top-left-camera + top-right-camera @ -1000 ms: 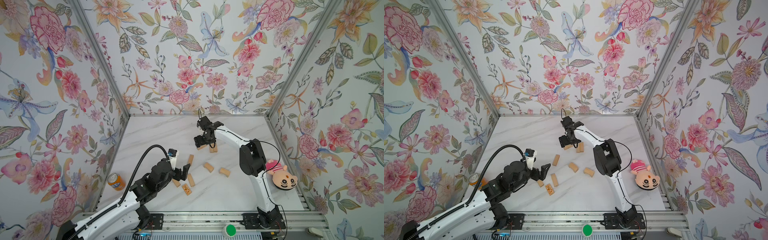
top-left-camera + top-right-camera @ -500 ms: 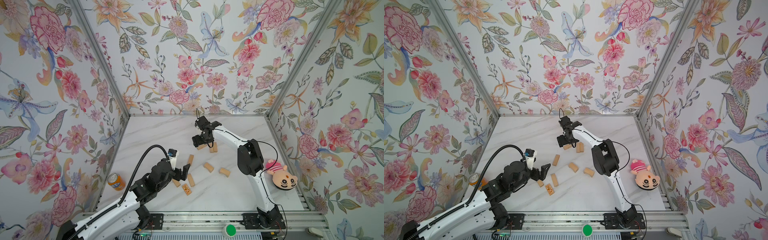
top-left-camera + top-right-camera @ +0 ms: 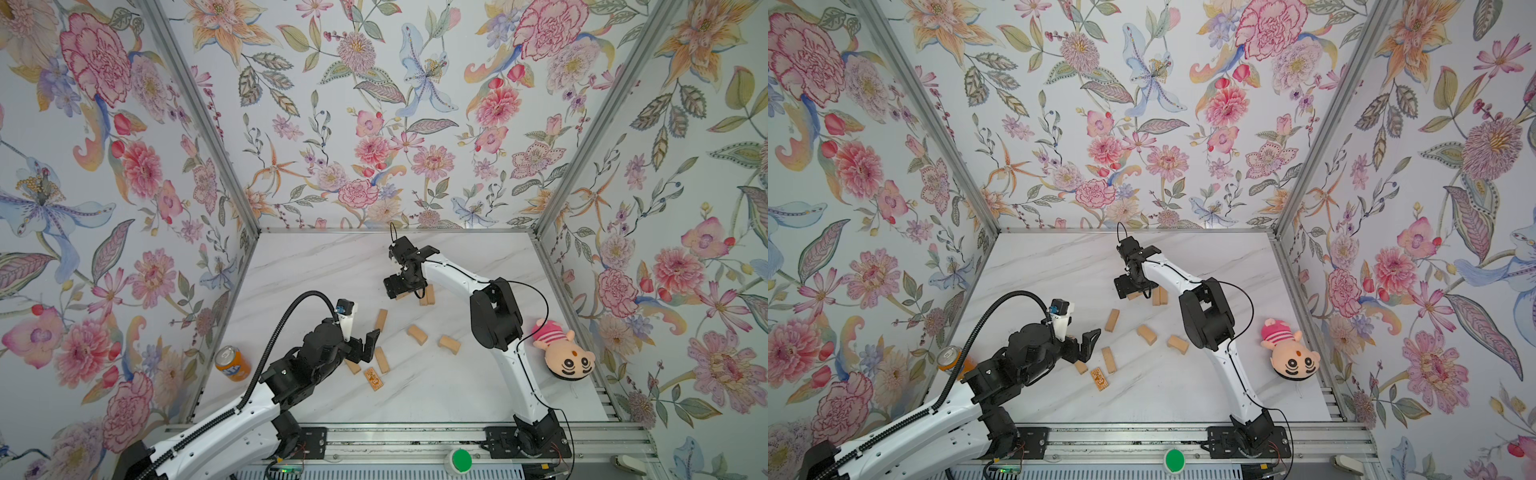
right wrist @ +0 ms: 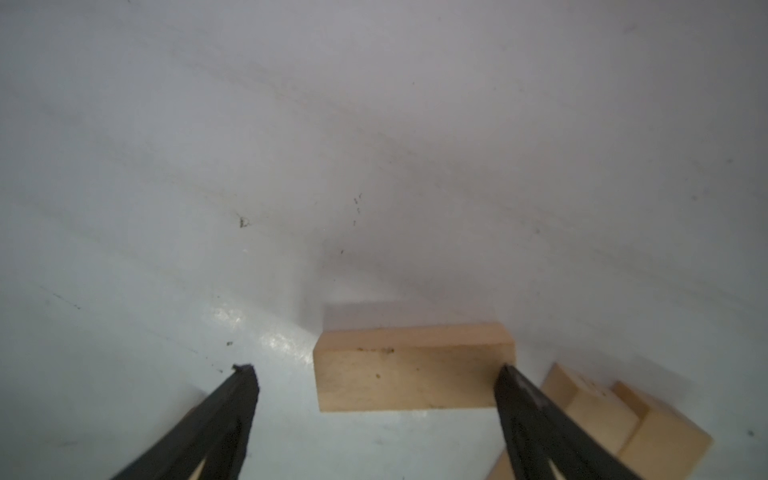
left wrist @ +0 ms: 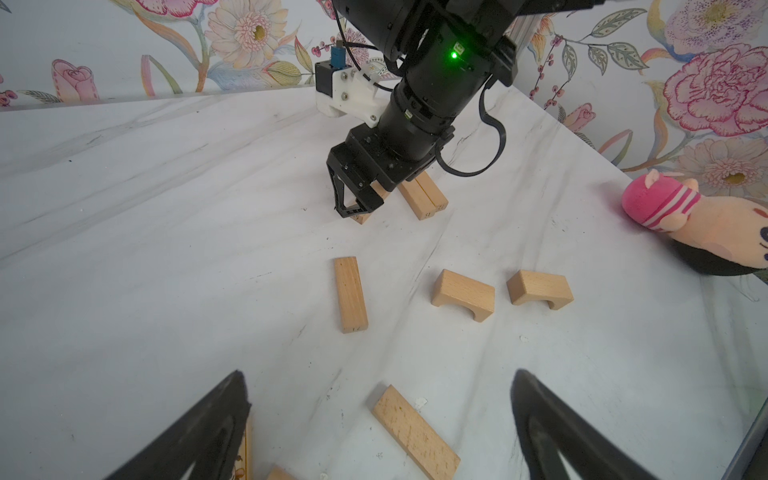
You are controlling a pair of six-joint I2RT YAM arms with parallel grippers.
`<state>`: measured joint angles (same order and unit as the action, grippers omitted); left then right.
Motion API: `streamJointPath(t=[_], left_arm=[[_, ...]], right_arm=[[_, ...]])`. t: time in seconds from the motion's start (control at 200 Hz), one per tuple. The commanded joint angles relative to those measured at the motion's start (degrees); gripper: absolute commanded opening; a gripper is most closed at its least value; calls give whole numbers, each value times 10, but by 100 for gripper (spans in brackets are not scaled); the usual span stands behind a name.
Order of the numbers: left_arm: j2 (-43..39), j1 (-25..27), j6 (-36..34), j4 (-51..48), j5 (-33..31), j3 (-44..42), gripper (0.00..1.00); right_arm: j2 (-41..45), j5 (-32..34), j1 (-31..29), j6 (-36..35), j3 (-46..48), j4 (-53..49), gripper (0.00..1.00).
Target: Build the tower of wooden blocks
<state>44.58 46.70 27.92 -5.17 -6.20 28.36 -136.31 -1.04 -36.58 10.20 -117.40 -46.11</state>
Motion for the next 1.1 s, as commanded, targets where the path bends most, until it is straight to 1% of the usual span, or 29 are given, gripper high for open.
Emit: streamJointPath(t=[0.0, 0.55, 1.096], left_arm=[[-6, 7, 3, -6, -3, -4, 99], [-14, 7, 3, -7, -8, -5, 99], [-12, 7, 3, -9, -10, -5, 99]], right_arm=[[-8, 7, -1, -10, -13, -17, 92], [-22, 10, 4, -17, -43, -36, 93], [-37, 11, 6, -19, -43, -37, 96]])
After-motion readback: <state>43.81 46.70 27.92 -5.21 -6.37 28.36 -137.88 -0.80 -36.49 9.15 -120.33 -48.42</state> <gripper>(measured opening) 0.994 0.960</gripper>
